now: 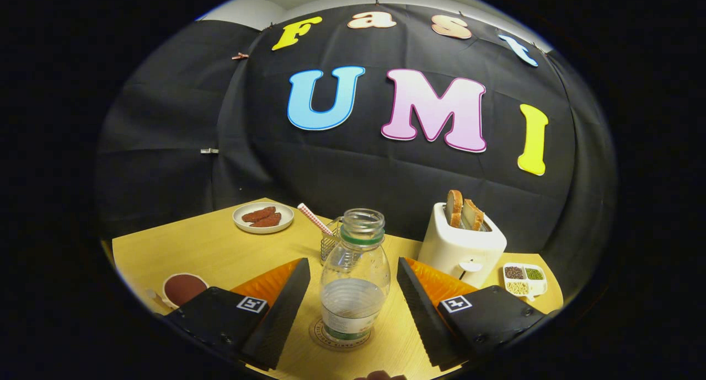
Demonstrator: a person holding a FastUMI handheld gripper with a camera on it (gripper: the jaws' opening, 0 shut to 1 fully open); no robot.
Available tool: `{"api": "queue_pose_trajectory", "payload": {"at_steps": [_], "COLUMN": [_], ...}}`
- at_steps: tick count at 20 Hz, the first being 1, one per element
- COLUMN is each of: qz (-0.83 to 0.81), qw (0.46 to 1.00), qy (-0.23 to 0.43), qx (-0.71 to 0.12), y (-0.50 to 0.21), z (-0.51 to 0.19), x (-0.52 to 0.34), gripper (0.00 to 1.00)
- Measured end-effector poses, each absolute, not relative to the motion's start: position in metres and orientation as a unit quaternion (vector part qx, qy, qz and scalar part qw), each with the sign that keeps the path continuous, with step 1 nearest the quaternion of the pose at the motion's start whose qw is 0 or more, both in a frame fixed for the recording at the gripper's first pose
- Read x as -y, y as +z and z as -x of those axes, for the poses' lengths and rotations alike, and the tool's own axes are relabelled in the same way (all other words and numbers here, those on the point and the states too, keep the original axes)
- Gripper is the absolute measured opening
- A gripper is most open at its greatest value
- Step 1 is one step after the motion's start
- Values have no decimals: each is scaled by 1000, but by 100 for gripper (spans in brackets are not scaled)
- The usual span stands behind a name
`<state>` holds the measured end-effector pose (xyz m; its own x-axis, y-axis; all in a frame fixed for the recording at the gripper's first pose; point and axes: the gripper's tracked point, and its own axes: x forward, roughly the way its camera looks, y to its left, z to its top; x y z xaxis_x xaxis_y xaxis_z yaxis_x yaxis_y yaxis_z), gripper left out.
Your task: Take the bottle from table, then pour the juice into the cup, finally place the bottle on the coaster
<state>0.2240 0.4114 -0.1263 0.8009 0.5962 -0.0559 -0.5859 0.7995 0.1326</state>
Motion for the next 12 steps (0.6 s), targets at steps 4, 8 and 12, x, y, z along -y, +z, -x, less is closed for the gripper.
{"api": "queue_pose_trajectory", "payload": {"at_steps": [4,8,12], "qz": [-60,-30,-33], "qw": [951,958,966], "qy": [303,283,255], "qx": [-34,-16,13], "y": [-99,-69,-14], "z": [-207,-190,-164], "x": [-393,-365,-326], "gripper": [98,98,97]}}
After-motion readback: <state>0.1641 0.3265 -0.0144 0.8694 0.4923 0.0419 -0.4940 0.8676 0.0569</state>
